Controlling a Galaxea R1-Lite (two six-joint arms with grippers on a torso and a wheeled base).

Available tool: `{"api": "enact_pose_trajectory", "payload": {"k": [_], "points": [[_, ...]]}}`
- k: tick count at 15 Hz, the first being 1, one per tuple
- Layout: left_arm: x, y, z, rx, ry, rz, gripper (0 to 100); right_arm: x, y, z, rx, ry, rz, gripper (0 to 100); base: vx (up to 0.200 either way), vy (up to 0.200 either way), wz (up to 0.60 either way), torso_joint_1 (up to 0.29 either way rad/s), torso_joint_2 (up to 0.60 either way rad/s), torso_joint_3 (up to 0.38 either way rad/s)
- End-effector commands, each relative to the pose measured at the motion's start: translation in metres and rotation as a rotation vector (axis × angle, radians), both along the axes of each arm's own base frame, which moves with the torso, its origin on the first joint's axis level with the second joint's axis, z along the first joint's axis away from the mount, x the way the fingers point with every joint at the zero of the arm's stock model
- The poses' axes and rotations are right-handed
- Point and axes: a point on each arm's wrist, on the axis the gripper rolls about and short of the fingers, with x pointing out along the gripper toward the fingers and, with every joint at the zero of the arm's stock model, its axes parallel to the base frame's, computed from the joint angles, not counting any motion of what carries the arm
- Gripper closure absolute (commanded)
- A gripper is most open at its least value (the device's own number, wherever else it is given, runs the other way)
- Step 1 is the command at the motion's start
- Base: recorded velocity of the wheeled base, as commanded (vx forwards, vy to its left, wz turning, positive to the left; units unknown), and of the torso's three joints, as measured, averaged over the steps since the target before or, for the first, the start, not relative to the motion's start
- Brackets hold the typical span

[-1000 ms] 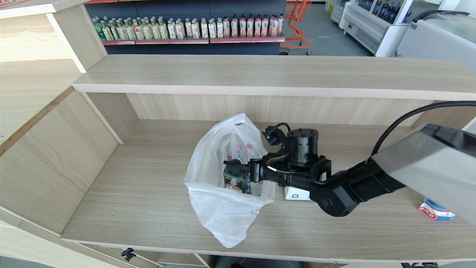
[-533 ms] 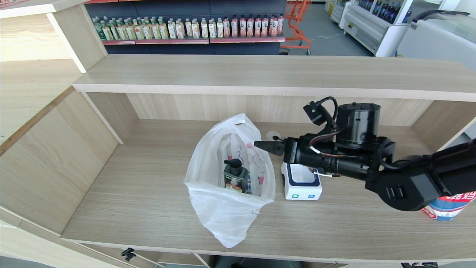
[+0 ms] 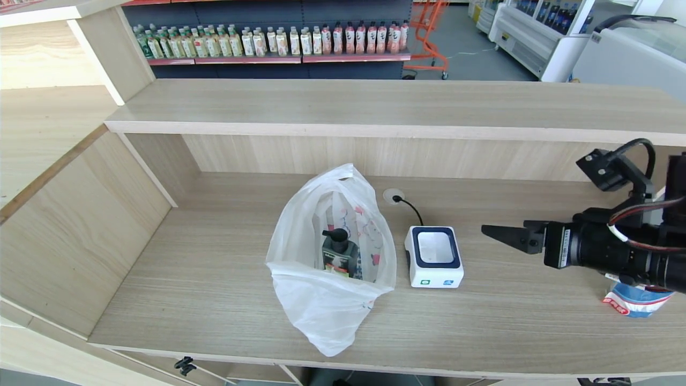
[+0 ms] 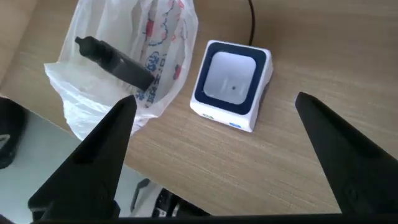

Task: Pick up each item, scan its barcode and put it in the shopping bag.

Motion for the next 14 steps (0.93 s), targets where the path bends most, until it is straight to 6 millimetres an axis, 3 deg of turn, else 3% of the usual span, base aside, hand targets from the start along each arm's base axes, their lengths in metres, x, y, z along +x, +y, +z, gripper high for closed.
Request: {"api": "enact_pose_trajectory", "payload": {"k": [1, 5, 8, 14], "points": [[0.0, 0.0, 0.0, 0.0, 0.0, 0.0, 0, -0.0122, -0.0106, 0.0018, -0.004, -0.021, -0.051, 0, 0.0, 0.0, 0.0, 0.0, 0.0, 0.0], [0.0001, 0.0, 0.0, 0.003, 0.002, -0.001, 0, -0.0145, -0.0112, 0.002, -0.004, -0.024, -0.051, 0, 0.0, 0.0, 0.0, 0.0, 0.0, 0.0], [0.0001, 0.0, 0.0, 0.002, 0.002, 0.0, 0, -0.0142, -0.0114, 0.0017, -0.003, -0.022, -0.053, 0, -0.2, 0.0, 0.0, 0.006, 0.0, 0.005], [0.0, 0.0, 0.0, 0.0, 0.0, 0.0, 0, -0.0156, -0.0199, 0.0028, 0.01, -0.027, -0.101, 0, 0.0, -0.033, 0.0, 0.003, 0.0, 0.0]]}}
